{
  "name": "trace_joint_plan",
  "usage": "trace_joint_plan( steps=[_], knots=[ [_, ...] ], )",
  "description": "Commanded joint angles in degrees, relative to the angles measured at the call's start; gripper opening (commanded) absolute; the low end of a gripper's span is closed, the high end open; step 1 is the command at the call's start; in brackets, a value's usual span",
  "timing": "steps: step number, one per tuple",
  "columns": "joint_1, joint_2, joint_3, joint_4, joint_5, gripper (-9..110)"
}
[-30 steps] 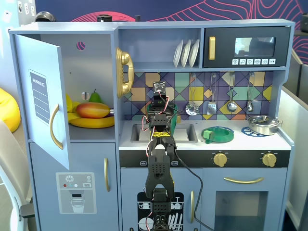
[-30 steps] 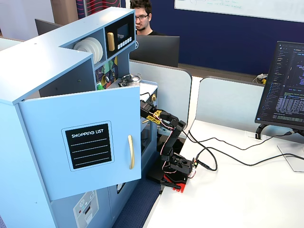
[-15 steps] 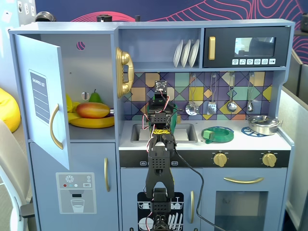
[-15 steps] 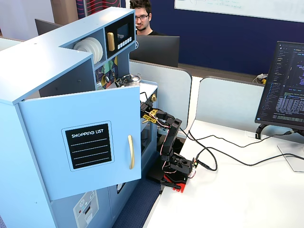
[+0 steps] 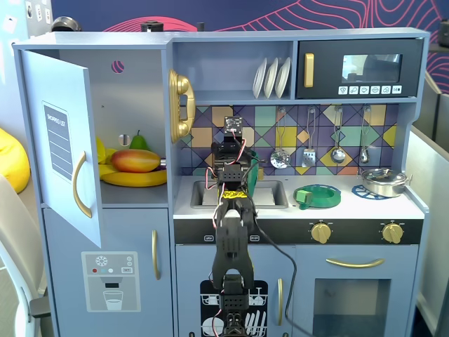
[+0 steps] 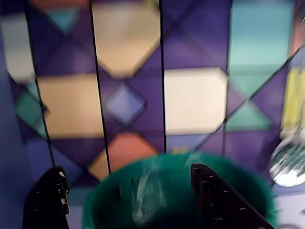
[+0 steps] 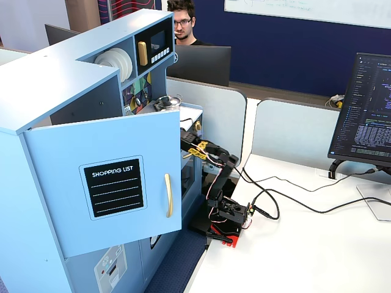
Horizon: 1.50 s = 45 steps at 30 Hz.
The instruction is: Pick up the green pineapple from the left cabinet and place it in the green recipient
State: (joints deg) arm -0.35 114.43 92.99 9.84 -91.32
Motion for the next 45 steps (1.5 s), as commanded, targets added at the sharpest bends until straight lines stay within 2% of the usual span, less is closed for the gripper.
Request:
trace_joint_plan(
  steps=[1, 9, 27, 34, 38, 45],
  knots=[
    [0.70, 17.40, 6.24, 5.36, 0.09, 25],
    [2.29, 43.86, 38.06, 18.37, 0.62, 24],
    [1.67, 67.15, 77.96, 29.09, 6.33, 23],
    [-1.05, 67.68, 78.66, 42.19, 12.83, 18],
    [-1.32, 67.68, 78.75, 53.44, 11.69, 17],
    [-2.29, 67.68, 78.75, 66.18, 12.48, 17]
  ],
)
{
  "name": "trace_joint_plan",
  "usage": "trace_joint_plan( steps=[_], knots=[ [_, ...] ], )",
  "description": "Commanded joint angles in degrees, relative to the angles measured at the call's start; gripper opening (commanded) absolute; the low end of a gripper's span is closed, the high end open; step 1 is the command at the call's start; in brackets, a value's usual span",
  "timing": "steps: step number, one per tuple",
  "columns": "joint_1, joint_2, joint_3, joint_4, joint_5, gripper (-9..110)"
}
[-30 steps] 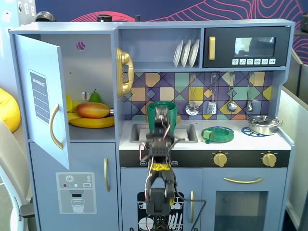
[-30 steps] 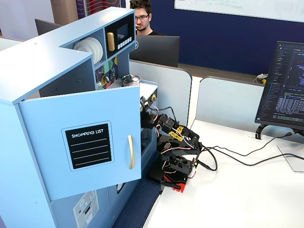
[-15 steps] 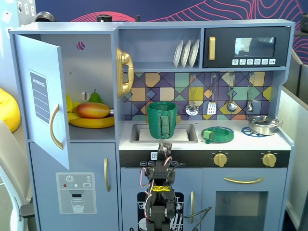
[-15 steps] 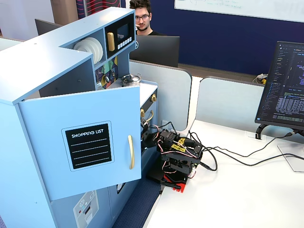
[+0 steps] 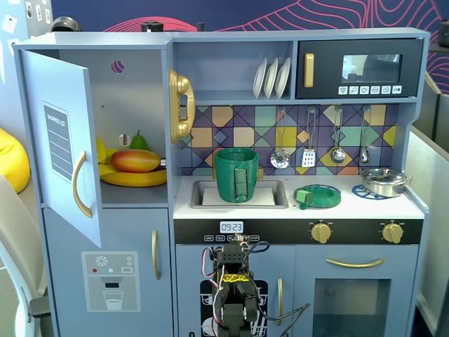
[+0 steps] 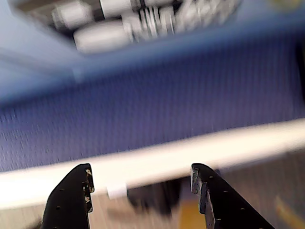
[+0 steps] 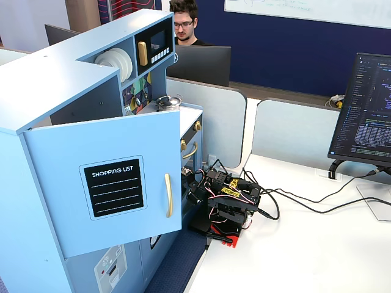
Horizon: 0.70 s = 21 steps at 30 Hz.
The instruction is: Pick up the green pineapple from the left cabinet and place it in the green recipient
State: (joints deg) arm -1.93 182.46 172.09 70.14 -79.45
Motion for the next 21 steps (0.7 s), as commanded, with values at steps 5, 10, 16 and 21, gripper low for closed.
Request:
trace_joint_plan(
  steps=[5, 10, 16, 21],
  knots=[
    [-0.62, -0.35, -0.35, 12.39, 0.00, 17],
    [0.18, -0.35, -0.35, 16.44, 1.67, 17],
    [3.16, -0.35, -0.35, 16.61, -0.26, 17],
    [3.16, -0.35, -0.35, 17.31, -4.66, 17]
  ],
)
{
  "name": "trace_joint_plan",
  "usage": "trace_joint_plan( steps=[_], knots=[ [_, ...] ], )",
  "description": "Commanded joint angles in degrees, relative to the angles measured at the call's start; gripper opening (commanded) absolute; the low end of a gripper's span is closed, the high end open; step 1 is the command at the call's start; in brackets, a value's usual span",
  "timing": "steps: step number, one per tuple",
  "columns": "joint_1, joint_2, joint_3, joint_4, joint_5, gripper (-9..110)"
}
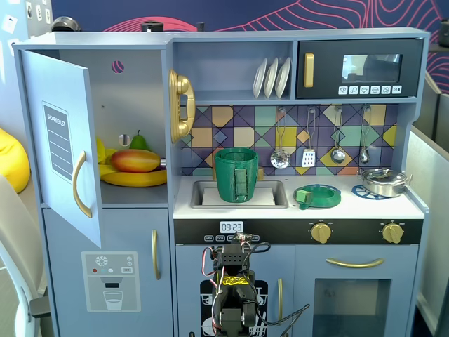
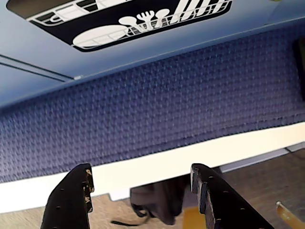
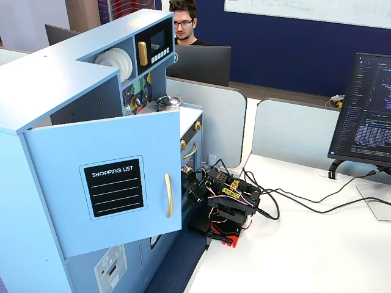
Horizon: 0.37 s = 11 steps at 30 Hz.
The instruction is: Pick up the green pineapple from the left cabinet and place it in the green recipient
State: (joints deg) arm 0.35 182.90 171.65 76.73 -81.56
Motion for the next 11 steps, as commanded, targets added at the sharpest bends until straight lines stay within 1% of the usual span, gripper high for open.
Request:
trace_joint_plan(
  steps=[1, 2, 11],
  knots=[
    [0.88, -0.79, 0.09, 10.90, -4.13, 17],
    [0.88, -0.79, 0.09, 11.07, -5.36, 17],
    [0.88, -0.79, 0.09, 11.07, -5.10, 17]
  ],
)
